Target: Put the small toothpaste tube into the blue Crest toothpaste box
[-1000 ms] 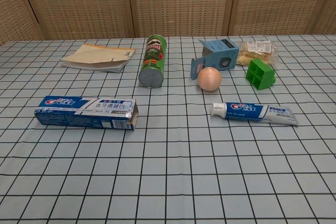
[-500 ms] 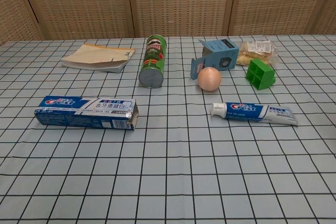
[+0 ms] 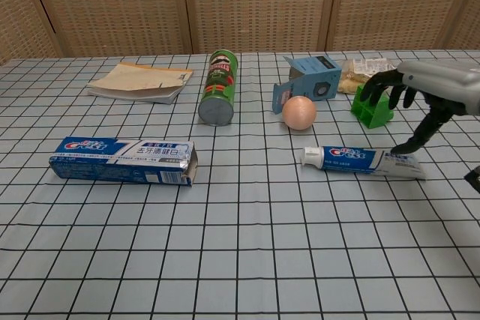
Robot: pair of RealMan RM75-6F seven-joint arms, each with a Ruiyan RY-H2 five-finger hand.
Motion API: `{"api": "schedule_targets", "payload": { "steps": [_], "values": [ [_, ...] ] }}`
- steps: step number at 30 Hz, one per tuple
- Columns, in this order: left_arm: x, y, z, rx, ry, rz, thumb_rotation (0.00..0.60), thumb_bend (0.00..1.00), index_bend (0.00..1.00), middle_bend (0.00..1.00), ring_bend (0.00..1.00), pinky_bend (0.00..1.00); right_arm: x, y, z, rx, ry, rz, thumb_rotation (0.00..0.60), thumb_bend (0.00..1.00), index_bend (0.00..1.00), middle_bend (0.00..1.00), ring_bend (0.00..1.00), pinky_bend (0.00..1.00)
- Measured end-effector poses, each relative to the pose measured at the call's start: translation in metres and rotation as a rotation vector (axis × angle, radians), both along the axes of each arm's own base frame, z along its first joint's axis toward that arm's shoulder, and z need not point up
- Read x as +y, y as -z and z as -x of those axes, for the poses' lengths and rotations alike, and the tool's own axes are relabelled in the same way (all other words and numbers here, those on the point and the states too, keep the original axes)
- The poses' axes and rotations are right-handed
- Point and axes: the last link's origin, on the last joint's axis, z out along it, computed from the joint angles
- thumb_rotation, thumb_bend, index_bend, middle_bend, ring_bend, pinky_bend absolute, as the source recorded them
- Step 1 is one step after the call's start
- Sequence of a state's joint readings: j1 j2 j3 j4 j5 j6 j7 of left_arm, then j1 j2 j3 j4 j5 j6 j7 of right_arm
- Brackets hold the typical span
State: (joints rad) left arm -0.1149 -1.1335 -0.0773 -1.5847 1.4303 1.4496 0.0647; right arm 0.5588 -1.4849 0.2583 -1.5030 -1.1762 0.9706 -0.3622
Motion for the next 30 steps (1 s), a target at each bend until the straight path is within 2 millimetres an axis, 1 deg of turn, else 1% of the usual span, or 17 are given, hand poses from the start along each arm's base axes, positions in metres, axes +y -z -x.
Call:
{"api": "schedule_targets", "payload": {
  "steps": [2,6,13,17,22,28,30],
  "values": [
    [0.001,0.0,0.001,0.003,-0.008,-0.001,0.6,0.0,0.0,0.0,0.0,0.0,-0.003,0.011,-0.004,0.01,0.007,-0.006,0.6,0.27,0.32,0.38,0.38,0.39],
    [0.003,0.001,0.003,0.007,-0.02,-0.002,0.6,0.0,0.0,0.0,0.0,0.0,-0.006,0.026,-0.011,0.034,0.005,-0.018,0.6,0.29,0.33,0.39,0.39,0.39],
    [0.004,0.003,0.003,0.015,-0.021,0.002,0.6,0.0,0.0,0.0,0.0,0.0,-0.006,0.046,-0.008,0.092,0.009,-0.037,0.6,0.34,0.35,0.41,0.41,0.4],
    [0.003,0.003,0.003,0.016,-0.021,0.0,0.6,0.0,0.0,0.0,0.0,0.0,-0.007,0.053,-0.005,0.112,0.016,-0.045,0.6,0.37,0.36,0.41,0.42,0.4],
    [0.003,0.003,0.003,0.016,-0.022,-0.001,0.6,0.0,0.0,0.0,0.0,0.0,-0.009,0.057,-0.001,0.131,0.024,-0.051,0.6,0.41,0.37,0.42,0.42,0.4],
    [0.003,0.002,0.003,0.014,-0.023,-0.003,0.6,0.0,0.0,0.0,0.0,0.0,-0.01,0.06,0.005,0.152,0.028,-0.05,0.6,0.44,0.41,0.45,0.45,0.41],
    [0.003,0.002,0.003,0.012,-0.022,-0.005,0.6,0.0,0.0,0.0,0.0,0.0,-0.01,0.062,0.007,0.157,0.031,-0.051,0.6,0.46,0.45,0.48,0.48,0.43]
  ]
}}
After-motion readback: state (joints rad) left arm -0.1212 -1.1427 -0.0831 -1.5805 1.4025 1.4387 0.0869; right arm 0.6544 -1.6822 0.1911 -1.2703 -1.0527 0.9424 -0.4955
